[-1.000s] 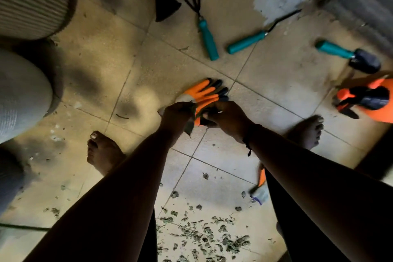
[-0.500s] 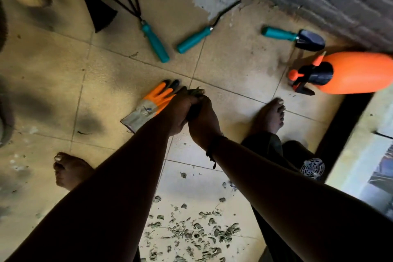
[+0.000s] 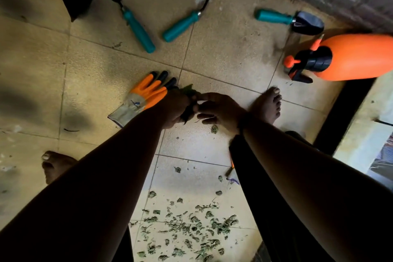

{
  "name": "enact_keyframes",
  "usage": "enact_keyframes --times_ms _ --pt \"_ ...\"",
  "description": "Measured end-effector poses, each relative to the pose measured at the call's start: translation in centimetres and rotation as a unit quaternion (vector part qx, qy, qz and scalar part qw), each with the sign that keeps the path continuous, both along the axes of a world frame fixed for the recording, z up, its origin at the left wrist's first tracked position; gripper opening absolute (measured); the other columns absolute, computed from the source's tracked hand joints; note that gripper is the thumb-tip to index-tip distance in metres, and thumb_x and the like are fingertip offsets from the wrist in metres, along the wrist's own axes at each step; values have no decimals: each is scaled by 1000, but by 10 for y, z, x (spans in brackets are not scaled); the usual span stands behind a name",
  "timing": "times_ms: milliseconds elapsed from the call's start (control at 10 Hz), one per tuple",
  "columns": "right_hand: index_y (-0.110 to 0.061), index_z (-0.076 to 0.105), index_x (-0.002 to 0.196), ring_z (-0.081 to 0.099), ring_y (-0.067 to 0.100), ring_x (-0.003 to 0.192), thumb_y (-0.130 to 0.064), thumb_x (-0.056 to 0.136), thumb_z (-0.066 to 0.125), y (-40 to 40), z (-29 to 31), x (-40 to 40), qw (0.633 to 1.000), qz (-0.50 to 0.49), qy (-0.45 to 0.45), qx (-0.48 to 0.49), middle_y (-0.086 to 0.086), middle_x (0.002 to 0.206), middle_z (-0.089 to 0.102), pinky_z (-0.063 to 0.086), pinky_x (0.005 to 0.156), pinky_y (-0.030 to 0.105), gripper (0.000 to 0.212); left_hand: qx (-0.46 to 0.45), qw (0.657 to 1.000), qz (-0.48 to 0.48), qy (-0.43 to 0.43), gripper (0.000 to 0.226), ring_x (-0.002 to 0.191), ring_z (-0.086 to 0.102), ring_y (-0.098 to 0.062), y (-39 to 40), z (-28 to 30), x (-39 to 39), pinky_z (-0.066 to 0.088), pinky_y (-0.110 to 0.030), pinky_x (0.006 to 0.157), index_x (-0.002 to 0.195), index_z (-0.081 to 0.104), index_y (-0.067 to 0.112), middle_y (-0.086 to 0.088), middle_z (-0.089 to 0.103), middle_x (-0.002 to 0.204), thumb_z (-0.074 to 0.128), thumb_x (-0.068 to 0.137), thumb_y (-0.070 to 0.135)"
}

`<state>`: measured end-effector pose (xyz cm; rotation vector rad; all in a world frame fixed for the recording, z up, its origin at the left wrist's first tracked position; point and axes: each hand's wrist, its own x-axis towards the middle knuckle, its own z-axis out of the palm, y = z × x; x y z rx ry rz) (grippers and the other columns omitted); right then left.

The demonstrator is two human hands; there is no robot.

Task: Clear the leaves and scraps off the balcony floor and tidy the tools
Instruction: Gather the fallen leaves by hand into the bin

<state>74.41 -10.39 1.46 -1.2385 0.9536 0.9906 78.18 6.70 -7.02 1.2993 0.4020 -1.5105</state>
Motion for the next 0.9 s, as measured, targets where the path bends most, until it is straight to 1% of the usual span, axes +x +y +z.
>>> enact_keyframes --times_ms 100,200,300,400,500,600,700,800,900 --pt "-22 60 119 68 19 88 -10 92 62 -29 -3 -7 991 -110 54 54 -1 103 69 55 78 31 30 35 999 42 2 25 59 54 -6 5 5 14 42 -20 56 96 63 19 3 63 68 42 102 7" --pt "-5 61 114 65 22 79 -3 91 61 -42 -29 -34 981 -54 134 -132 14 110 65 57 73 33 22 23 999 12 -26 23 60 51 -9 -4 18 20 38 -20 55 92 62 15 0 58 68 44 101 4" --pt "6 57 120 66 26 81 -10 91 65 -37 -50 -58 956 98 222 -167 18 106 65 59 76 38 34 76 989 115 61 21 66 53 -12 -4 10 27 40 -24 63 93 61 15 -2 58 75 44 102 6" --pt "8 49 128 64 26 69 -17 83 76 -18 -59 -65 935 162 265 -174 17 106 63 59 66 38 57 41 993 93 62 14 77 65 -19 -34 23 14 51 -36 67 104 64 21 -14 65 98 53 99 14" --pt "5 48 132 64 32 104 -31 82 77 -5 -74 -66 922 257 205 -206 17 126 58 54 71 34 68 -28 987 112 113 38 85 65 -12 -82 -31 -35 53 -30 66 120 60 29 -14 58 129 64 83 39" --pt "1 58 125 59 30 117 -37 86 71 -4 -86 -57 865 422 144 -231 16 125 62 47 93 35 56 64 994 41 84 71 109 65 -18 -41 -82 -44 47 -45 95 134 45 41 -5 53 140 65 74 72" --pt "-1 59 124 58 29 118 -26 91 66 -6 -88 -48 831 499 124 -211 14 125 63 48 96 32 42 153 979 7 134 69 108 66 -32 20 -163 -54 46 -56 89 128 47 44 0 64 120 72 68 69" --pt "-5 56 129 57 28 119 -24 95 57 -15 -83 -40 811 532 90 -226 13 128 61 45 91 30 39 130 986 -10 105 67 115 62 -38 18 -167 -49 40 -50 77 128 46 45 1 65 121 71 70 68" --pt "-11 62 118 58 24 105 -37 95 55 -17 -69 -23 842 493 44 -216 9 115 65 40 79 28 36 116 989 -2 95 51 110 66 -29 9 -134 -32 49 -47 89 122 56 40 4 67 121 66 77 62"
